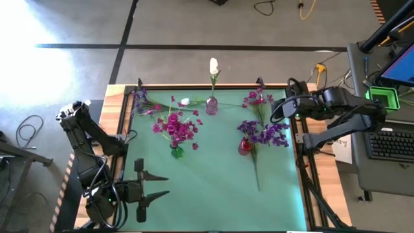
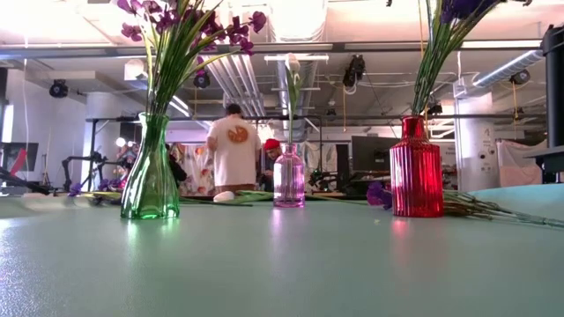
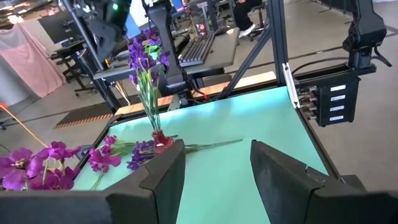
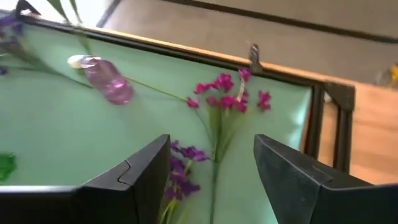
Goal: Sort flowers into vase by color
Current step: Put the bottom violet flowers into the red flower vase
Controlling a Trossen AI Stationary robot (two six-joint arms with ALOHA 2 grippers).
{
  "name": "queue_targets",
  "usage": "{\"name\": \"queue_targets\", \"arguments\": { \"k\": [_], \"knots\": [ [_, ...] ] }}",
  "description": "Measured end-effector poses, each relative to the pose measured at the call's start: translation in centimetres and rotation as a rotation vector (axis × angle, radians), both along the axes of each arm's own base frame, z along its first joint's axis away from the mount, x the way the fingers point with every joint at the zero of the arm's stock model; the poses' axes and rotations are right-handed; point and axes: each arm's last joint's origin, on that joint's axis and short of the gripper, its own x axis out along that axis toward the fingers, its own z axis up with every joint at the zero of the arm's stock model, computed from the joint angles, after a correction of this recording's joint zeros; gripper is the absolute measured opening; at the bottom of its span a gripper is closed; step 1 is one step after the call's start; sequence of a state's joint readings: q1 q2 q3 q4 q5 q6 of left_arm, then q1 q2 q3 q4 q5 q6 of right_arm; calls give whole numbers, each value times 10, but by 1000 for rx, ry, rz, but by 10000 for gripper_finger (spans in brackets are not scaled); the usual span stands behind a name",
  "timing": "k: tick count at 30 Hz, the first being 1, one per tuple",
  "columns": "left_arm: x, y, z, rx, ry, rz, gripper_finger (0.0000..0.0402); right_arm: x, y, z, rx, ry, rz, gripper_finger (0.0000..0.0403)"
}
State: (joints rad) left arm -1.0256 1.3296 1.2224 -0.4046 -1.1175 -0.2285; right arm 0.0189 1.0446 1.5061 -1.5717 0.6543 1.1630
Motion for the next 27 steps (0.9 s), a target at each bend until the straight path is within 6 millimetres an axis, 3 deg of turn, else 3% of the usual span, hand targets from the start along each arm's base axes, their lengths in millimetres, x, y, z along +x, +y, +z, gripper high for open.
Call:
{"name": "queue_targets", "arguments": {
  "k": [7,17,27],
  "knots": [
    [0,0,2,49,5,-10,169,-22,-1,-26,22,-42,-119,207],
    [0,0,11,93,-1,-23,169,-66,-1,-38,107,-187,-191,146],
    [0,0,13,125,1,-32,169,-47,5,-99,319,53,-209,77]
  ]
}}
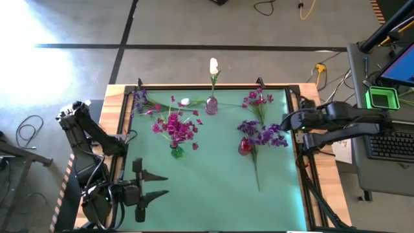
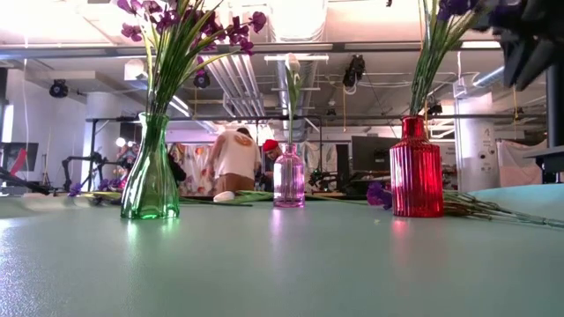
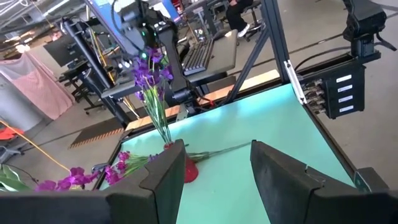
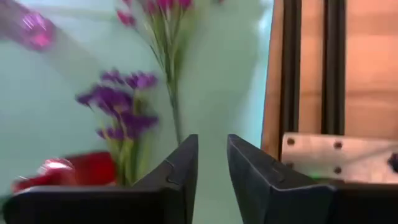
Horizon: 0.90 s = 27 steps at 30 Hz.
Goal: Sort flowers into vase by color
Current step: Put the bottom violet flowers into the red flower vase
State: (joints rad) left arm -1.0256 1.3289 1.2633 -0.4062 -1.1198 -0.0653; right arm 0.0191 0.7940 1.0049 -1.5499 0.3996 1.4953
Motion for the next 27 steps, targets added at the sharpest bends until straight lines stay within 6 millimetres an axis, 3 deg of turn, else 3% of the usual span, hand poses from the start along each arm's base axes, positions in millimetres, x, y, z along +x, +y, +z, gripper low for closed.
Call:
{"name": "queue_targets", "arguments": {
  "k": [5,11,22,27],
  "knots": [
    [0,0,0,3,1,0,169,12,3,-26,68,10,56,57],
    [0,0,-1,9,5,0,169,7,3,-42,80,53,45,44],
    [0,1,-1,13,8,0,169,-27,2,-36,86,-87,56,43],
    [0,1,-1,13,8,0,169,-39,3,-40,111,-4,75,43]
  ]
}}
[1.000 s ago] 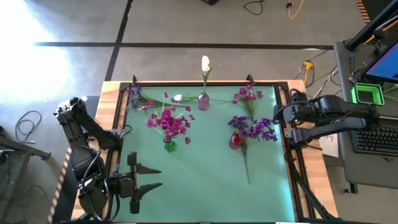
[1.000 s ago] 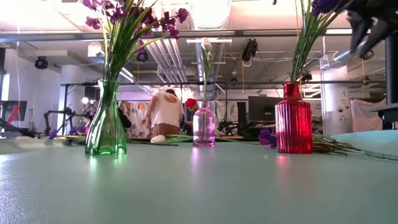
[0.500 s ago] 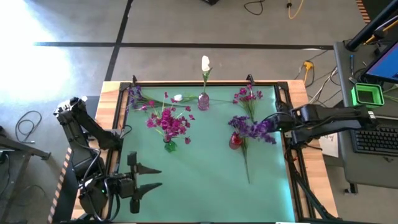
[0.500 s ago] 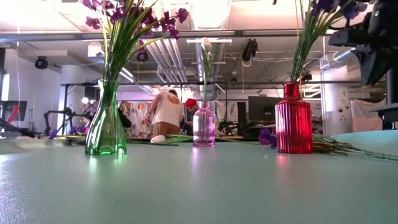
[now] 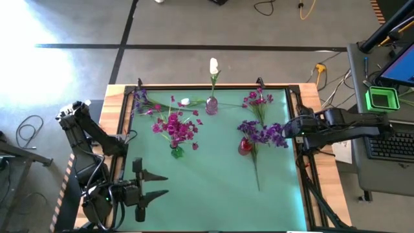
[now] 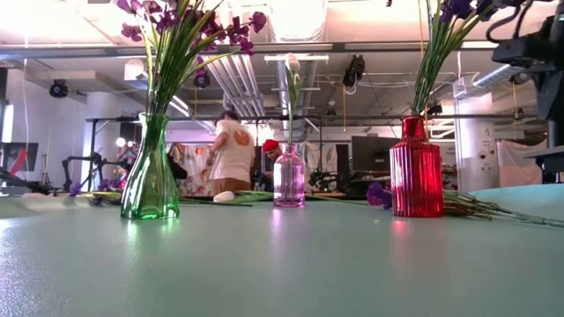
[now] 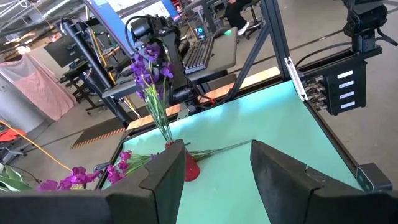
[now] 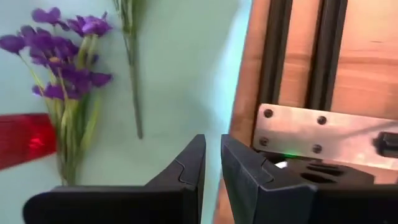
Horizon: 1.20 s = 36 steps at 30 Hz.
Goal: Sort flowers into vase by color
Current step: Put the bottom violet flowers into the red flower vase
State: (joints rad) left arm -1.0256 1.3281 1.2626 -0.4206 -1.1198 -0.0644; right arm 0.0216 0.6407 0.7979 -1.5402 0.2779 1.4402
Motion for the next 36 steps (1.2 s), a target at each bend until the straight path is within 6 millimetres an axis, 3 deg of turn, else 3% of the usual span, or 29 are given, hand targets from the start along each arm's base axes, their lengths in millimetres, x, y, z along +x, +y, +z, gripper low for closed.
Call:
{"name": "queue_targets", "arguments": {
  "k": [4,13,24,36],
  "knots": [
    [0,0,0,0,0,0,169,5,1,-6,11,13,25,43],
    [0,0,0,0,0,0,169,45,6,-22,11,94,257,43],
    [0,0,0,4,1,-1,169,47,25,-35,-92,59,395,43],
    [0,1,0,14,-19,42,169,45,25,-41,-146,84,432,43]
  ]
}}
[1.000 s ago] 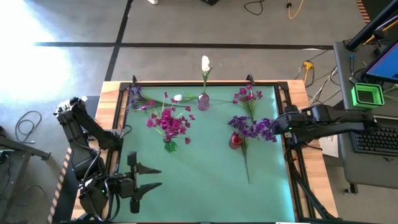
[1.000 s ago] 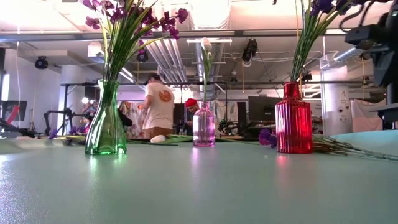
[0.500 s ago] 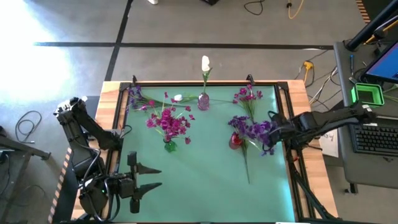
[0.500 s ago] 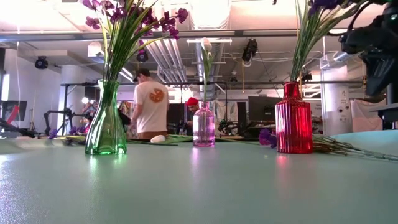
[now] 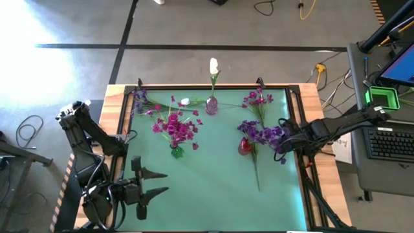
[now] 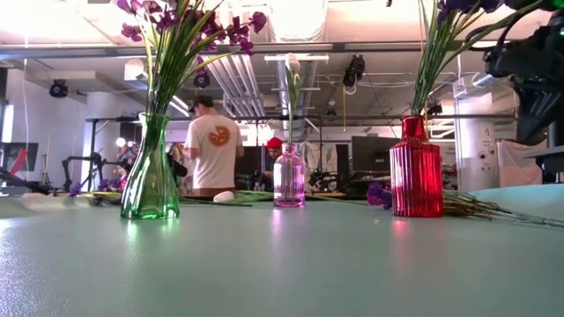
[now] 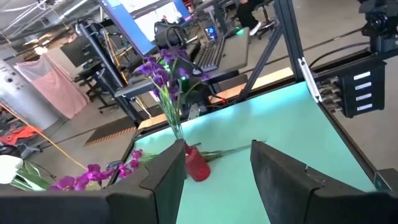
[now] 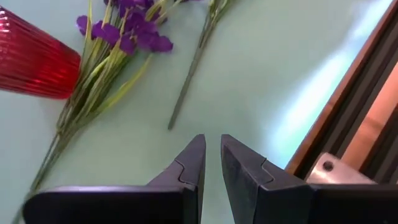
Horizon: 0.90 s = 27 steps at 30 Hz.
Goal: Sort flowers into vase by color
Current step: Put the bottom violet flowers into the red flower vase
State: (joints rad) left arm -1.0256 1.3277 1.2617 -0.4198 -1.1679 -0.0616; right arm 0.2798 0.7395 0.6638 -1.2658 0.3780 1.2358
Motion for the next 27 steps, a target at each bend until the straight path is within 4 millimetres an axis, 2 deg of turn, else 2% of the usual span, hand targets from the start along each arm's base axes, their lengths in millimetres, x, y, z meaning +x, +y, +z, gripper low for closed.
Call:
{"name": "queue_targets", "arguments": {
  "k": [8,27],
  "knots": [
    [0,0,0,-3,-1,2,169,-3,-3,1,-88,2,87,43],
    [0,0,0,1,0,1,169,-4,2,3,30,50,334,43]
  ]
}}
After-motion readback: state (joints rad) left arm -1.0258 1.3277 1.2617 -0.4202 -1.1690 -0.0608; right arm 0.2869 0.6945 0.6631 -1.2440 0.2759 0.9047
